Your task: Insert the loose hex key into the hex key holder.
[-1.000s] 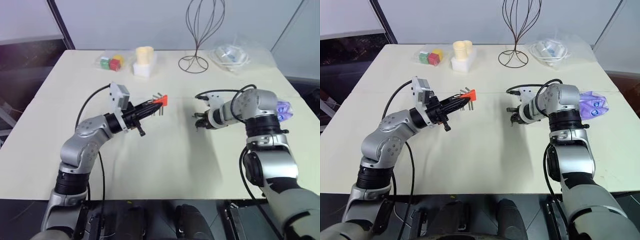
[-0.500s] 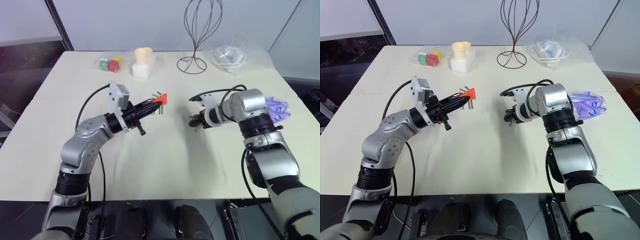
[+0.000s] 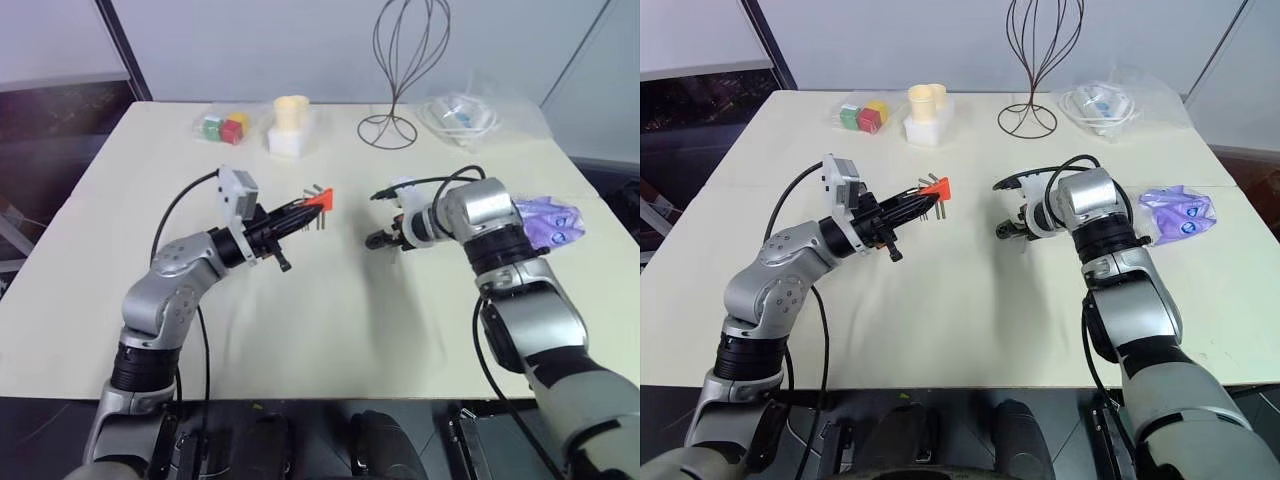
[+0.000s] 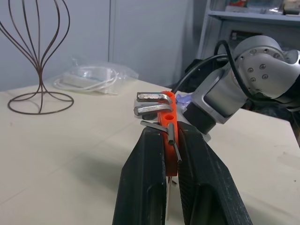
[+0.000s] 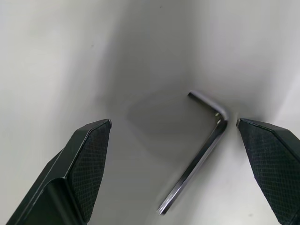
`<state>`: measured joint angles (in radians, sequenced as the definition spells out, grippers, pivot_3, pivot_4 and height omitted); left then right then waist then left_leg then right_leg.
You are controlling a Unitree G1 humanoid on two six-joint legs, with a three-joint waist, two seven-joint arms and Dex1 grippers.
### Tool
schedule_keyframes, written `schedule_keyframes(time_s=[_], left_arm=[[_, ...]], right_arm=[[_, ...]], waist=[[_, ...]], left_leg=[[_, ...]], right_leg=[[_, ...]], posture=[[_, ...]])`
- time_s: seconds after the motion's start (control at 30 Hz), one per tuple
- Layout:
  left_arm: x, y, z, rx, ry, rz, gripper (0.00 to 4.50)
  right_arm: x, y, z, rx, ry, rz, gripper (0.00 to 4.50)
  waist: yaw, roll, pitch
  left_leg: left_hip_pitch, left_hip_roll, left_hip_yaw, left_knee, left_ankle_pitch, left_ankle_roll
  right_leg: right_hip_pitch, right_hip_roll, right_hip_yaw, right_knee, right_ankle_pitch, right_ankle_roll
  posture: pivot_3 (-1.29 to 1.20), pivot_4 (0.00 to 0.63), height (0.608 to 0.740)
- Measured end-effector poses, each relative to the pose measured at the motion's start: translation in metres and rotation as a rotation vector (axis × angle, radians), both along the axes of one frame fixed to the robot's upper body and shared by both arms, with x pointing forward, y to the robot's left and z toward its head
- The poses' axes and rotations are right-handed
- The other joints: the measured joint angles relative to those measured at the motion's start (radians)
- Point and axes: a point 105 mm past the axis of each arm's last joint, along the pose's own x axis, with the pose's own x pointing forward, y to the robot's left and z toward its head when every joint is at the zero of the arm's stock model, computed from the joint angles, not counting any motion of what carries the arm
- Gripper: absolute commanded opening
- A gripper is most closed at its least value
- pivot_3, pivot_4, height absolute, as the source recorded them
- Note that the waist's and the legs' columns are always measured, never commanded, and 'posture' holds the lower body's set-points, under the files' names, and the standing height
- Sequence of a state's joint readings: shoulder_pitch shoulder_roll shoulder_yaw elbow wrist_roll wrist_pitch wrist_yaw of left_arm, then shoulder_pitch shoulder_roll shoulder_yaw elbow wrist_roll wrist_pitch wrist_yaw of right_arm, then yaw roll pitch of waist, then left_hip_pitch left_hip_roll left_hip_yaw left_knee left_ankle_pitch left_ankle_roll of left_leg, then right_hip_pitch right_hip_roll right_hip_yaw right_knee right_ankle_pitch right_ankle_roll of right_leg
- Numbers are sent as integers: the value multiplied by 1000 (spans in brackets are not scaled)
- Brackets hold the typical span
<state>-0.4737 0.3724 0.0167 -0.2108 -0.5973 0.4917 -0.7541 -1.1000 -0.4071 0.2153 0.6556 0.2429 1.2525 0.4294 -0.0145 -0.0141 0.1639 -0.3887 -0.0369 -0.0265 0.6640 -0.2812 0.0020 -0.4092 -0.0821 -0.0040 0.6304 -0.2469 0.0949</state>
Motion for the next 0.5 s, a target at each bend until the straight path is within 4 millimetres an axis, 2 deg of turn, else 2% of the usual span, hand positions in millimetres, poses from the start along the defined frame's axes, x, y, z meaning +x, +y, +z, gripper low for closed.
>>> schedule_keyframes(time_s=[0.17,0.23,0.27,0.5], left_arm=[[1,1,-1,0,2,12,0],[1,3,-1,3,2,18,0],[1,3,-1,5,2,20,0],[2,5,1,1,-13,31,0]], right_arm=[[-1,-9,-2,-64,-20,0,1167],[-4,-10,-2,-76,-22,12,309],[-7,-10,-3,-80,-19,23,18],[-23,-7,-6,-81,-1,53,18]], waist=[[0,0,0],[-1,0,0],[0,0,0],[2,0,0]], left_leg=[[-1,0,0,-2,0,0],[-1,0,0,-3,0,0],[-1,0,0,-4,0,0],[-2,0,-1,-7,-1,0]], right_leg=[[-1,0,0,-1,-1,-1],[-2,0,0,-2,0,-1],[-2,0,0,-2,0,0],[-2,-1,0,-6,0,0]], posture=[[0,150,740],[0,150,740],[0,150,740],[0,150,740]])
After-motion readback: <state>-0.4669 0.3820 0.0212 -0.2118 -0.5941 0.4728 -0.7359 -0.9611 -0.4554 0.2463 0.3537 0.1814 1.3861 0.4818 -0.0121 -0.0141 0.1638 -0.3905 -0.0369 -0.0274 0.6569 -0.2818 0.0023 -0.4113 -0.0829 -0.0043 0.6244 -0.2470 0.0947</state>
